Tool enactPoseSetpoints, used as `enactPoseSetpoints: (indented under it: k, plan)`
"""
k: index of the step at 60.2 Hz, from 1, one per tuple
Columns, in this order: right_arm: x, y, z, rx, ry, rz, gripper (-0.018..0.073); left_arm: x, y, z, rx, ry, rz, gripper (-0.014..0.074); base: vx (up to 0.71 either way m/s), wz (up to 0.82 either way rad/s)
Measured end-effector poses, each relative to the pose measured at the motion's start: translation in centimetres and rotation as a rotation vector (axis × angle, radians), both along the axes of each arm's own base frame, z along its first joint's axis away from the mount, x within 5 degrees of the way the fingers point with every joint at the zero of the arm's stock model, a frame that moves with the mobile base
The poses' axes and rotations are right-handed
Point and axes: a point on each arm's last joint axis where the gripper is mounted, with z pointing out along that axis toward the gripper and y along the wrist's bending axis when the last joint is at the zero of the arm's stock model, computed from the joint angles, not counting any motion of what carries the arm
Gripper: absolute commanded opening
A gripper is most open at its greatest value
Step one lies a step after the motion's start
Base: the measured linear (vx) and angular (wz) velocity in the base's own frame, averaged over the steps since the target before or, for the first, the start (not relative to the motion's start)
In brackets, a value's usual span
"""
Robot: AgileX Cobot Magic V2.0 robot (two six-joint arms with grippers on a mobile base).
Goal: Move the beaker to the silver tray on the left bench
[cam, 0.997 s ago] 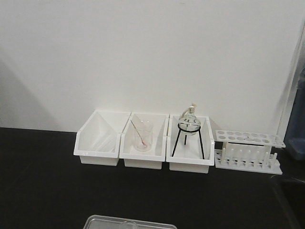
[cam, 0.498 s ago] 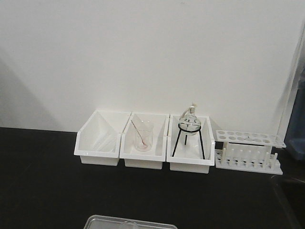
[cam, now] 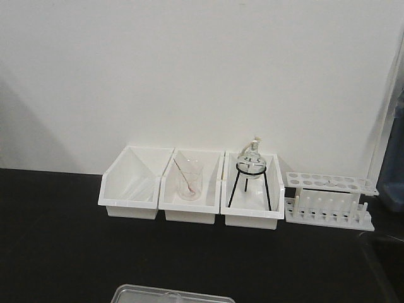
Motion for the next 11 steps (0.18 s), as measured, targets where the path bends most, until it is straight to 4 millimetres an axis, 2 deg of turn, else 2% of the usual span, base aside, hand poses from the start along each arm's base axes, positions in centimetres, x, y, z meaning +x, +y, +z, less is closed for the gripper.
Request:
enactPoseSetpoints:
  k: [11]
  plan:
    - [0.0,0.0,0.0,0.0,0.0,0.0,-0.0014,0.0,0.0,0.0,0.0,0.0,0.0,0.0001,0.0,0.0]
